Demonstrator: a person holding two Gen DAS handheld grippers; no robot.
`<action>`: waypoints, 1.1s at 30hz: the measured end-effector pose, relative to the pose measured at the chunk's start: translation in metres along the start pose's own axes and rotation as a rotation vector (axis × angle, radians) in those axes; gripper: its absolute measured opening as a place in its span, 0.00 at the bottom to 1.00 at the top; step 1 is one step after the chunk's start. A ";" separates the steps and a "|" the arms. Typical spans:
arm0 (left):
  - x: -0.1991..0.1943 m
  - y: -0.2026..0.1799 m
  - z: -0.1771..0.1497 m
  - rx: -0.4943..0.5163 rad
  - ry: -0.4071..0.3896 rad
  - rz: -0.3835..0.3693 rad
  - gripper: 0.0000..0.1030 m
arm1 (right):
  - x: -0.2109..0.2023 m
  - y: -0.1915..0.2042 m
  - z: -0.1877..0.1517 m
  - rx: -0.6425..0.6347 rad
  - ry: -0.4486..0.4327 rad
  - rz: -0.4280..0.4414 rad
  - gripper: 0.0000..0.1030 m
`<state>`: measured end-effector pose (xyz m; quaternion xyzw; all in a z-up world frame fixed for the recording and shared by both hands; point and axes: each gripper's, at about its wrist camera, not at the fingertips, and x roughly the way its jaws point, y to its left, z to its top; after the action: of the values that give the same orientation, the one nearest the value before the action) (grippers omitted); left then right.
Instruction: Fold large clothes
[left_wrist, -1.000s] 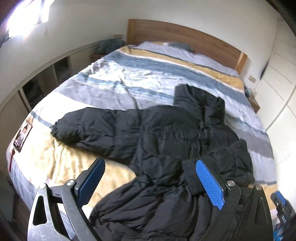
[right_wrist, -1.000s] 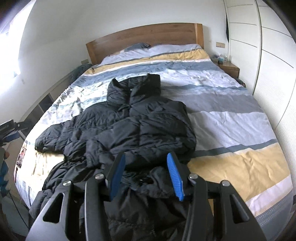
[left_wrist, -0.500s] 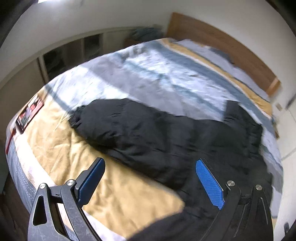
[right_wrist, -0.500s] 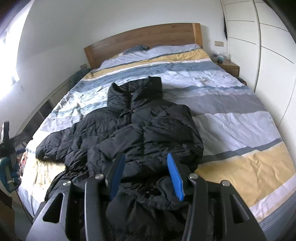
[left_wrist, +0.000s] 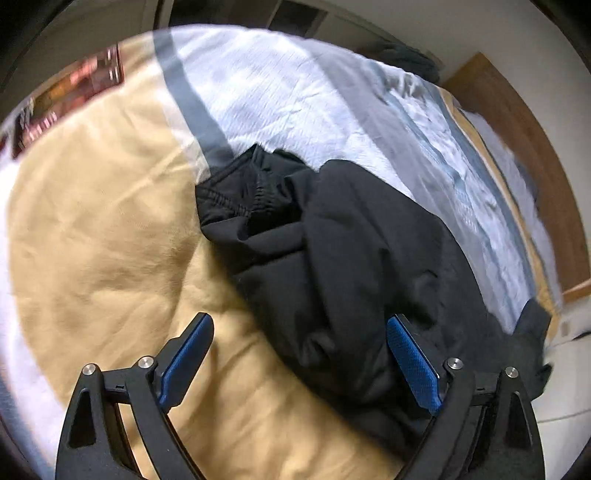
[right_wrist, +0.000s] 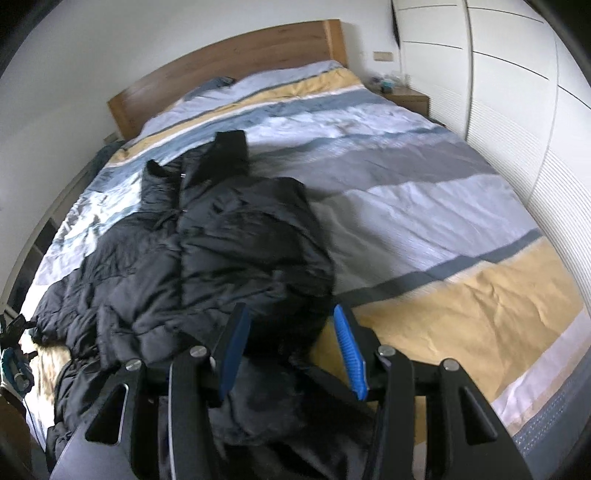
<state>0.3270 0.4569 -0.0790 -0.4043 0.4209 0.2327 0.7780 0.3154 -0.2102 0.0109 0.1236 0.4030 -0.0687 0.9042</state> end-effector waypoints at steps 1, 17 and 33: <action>0.004 0.003 0.002 -0.018 0.010 -0.029 0.85 | 0.003 -0.003 -0.001 0.002 0.005 -0.008 0.45; -0.017 -0.016 -0.003 -0.085 -0.017 -0.255 0.07 | 0.008 -0.003 -0.011 -0.002 0.014 -0.021 0.45; -0.128 -0.127 -0.050 0.246 -0.084 -0.331 0.07 | -0.057 -0.025 -0.020 0.036 -0.067 0.022 0.45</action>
<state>0.3246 0.3412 0.0682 -0.3596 0.3410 0.0652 0.8661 0.2574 -0.2270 0.0360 0.1419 0.3700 -0.0703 0.9154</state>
